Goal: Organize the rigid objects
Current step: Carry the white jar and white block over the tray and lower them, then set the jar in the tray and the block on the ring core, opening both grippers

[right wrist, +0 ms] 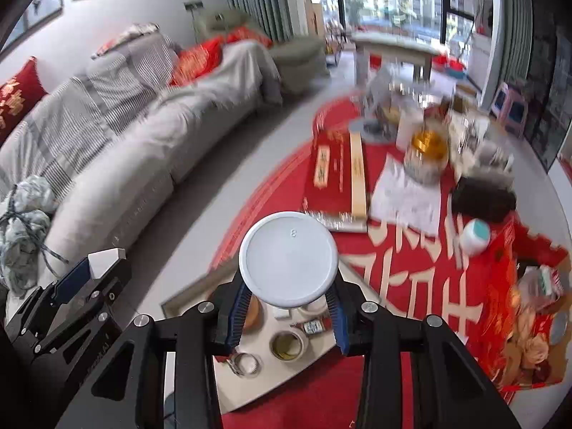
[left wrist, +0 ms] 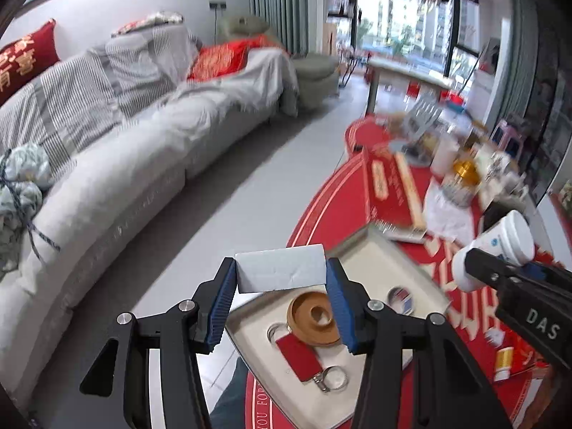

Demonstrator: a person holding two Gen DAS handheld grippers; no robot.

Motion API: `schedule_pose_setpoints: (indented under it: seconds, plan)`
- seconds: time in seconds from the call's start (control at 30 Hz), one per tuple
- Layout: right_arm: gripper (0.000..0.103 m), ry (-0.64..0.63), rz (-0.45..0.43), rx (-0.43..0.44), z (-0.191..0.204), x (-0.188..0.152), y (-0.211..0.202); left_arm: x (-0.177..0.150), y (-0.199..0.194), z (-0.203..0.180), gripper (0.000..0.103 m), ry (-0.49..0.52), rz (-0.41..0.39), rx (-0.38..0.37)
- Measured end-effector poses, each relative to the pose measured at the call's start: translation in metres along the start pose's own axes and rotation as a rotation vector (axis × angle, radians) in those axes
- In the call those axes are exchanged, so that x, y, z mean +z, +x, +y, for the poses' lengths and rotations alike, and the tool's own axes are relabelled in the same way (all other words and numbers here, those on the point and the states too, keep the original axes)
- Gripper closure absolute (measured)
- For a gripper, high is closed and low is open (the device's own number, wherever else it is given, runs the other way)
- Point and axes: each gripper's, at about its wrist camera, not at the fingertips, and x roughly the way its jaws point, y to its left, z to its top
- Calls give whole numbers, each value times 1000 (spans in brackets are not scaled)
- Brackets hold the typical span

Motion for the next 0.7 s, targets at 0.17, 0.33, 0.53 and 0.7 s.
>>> schedule_pose_setpoints:
  seconds: [0.17,0.33,0.53,0.7]
  plan:
    - [62,16,109,-18,-5,-13,49,-17,51,-11,49,32,109,16]
    - [62,31,193,-14,-8,-26,86,-31,77,-22,49,60,172,24]
    - [62,26,242,-10,-7,-36,104,-39,95,-26,49,66,217,26]
    - [62,32,255,-7,-9,-37,111,-43,102,-29,49,76,236,24]
